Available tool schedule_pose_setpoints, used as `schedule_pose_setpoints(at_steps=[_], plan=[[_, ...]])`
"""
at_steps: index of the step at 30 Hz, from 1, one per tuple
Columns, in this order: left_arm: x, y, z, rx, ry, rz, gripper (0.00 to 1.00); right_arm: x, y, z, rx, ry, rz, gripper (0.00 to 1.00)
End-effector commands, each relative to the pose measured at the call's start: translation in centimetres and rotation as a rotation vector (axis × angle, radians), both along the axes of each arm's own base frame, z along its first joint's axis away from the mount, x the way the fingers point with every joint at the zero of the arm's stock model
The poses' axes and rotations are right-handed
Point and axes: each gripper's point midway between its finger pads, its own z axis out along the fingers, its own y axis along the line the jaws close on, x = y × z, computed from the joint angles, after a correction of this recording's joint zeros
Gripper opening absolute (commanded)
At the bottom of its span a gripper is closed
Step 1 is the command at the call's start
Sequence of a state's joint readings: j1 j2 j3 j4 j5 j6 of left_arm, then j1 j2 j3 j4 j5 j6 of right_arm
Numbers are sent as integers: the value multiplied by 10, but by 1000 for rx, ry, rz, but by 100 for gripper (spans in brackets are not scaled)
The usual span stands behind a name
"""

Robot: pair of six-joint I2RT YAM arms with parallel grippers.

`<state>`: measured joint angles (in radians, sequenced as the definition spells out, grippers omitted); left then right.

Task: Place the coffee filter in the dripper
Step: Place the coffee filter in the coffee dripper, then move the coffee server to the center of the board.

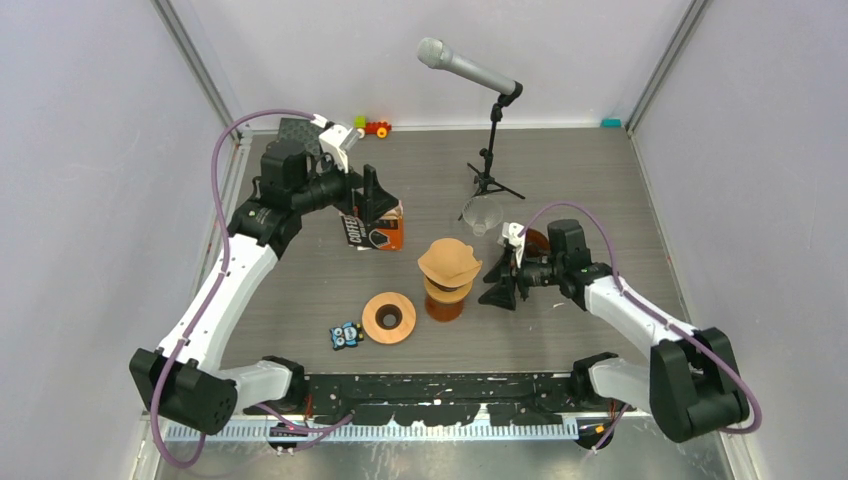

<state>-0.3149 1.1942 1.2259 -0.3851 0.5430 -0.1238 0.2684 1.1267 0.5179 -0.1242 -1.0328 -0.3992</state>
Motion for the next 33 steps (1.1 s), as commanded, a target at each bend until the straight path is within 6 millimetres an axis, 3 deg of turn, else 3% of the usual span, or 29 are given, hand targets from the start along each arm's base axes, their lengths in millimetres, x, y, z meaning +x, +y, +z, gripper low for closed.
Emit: schedule_pose_setpoints(at_steps=[1,11,24,33], plan=[[8,1,21,-17,-77,3,100,18,14,8,49,-145,63,64],[13,0,12,-9,-73,4,100,21,32,-10,80,-155,78,62],[18,7,14,1,-73,40,100,23,61,-10,158,-153,50,58],[19,19,13,31,-69,93,100,38,77,-11,191,-149,4,57]])
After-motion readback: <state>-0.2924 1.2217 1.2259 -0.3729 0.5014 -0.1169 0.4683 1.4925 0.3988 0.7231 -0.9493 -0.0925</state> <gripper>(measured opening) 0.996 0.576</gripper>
